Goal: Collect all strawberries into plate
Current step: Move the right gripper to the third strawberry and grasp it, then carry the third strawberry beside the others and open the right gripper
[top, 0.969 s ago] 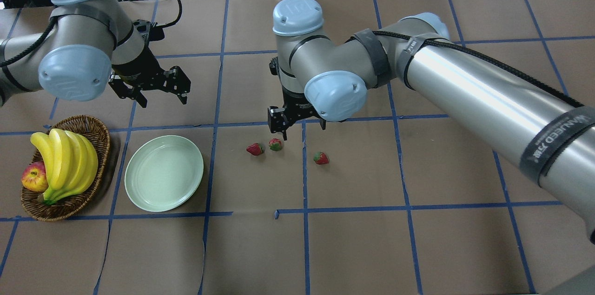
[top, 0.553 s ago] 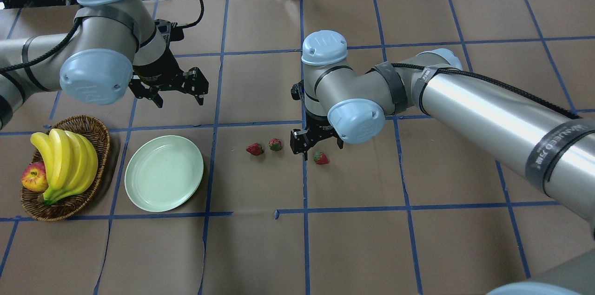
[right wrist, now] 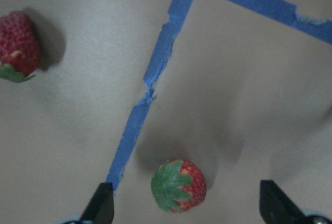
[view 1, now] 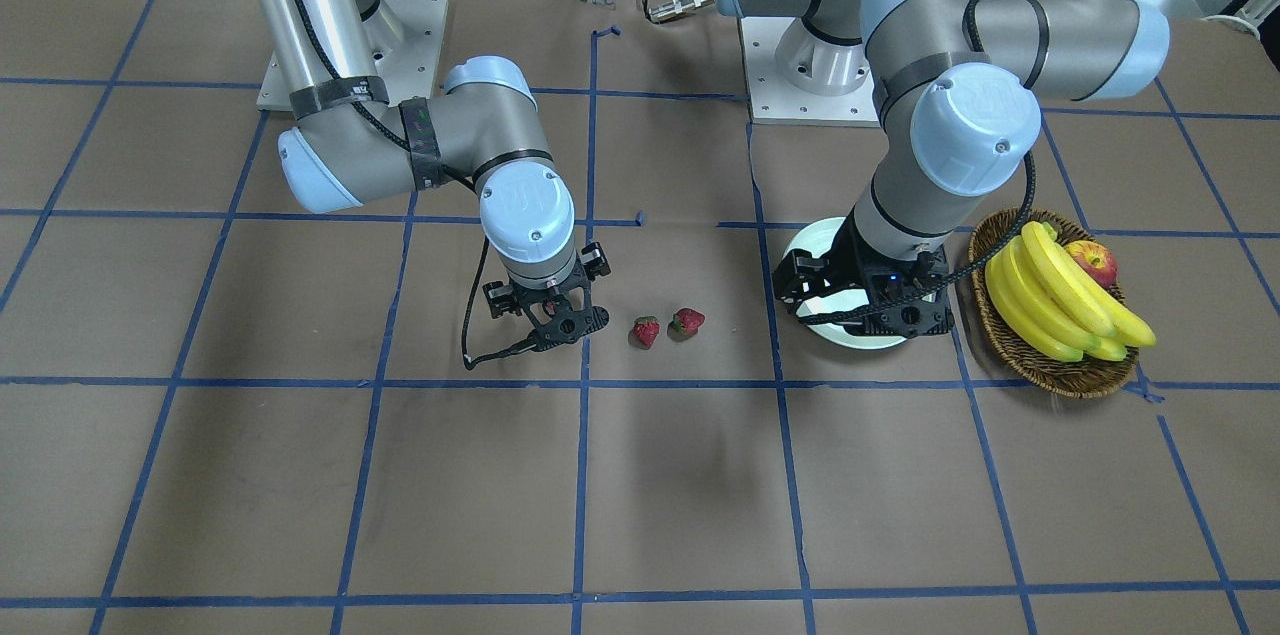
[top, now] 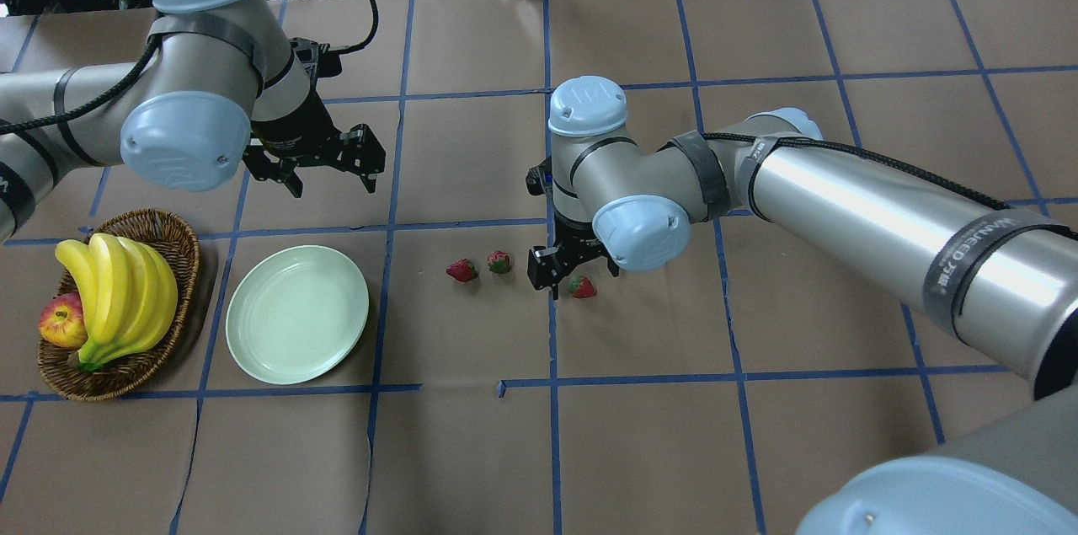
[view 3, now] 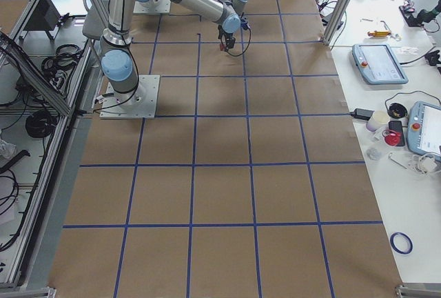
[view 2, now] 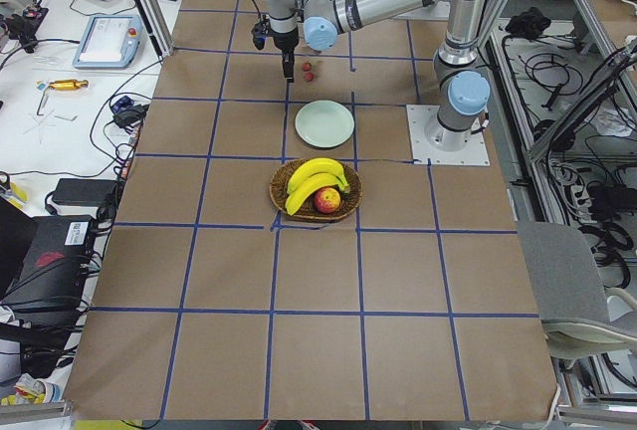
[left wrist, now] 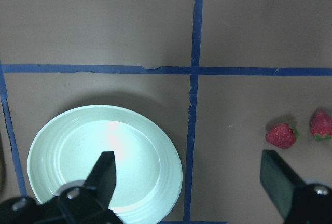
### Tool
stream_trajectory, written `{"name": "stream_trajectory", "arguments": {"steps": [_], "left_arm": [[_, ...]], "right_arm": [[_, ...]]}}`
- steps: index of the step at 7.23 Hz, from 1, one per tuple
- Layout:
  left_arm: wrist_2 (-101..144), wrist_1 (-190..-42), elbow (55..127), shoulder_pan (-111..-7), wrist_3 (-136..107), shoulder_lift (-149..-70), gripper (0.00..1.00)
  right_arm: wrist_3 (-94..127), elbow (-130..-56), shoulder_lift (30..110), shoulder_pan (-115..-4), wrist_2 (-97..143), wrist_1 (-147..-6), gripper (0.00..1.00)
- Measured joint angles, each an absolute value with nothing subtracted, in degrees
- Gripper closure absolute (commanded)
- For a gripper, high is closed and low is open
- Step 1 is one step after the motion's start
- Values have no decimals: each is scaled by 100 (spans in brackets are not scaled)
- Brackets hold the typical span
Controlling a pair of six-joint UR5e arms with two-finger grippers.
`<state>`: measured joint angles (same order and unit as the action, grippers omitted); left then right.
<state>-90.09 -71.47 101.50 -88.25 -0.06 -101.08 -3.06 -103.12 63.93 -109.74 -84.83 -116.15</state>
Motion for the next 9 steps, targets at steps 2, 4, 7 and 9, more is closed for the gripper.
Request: {"name": "stream_trajectory", "arguments": {"steps": [2, 4, 7, 9], "left_arm": [[-9009, -7146, 10157, -8831, -8, -10120, 0], [-9003, -7146, 10160, -8836, -9, -10124, 0], [-9000, -7146, 10160, -8844, -9, -10125, 0], [-8964, -7147, 10160, -8849, -15, -10128, 0]], "right_arm": [[-315, -10324, 6370, -10986, -8476, -11592, 83], [-314, -10325, 6371, -10993, -8480, -11574, 100], [-296, -10270, 6390, -10994, -8501, -11576, 100], [-160, -9951, 6486, -10988, -8562, -11539, 100]]}}
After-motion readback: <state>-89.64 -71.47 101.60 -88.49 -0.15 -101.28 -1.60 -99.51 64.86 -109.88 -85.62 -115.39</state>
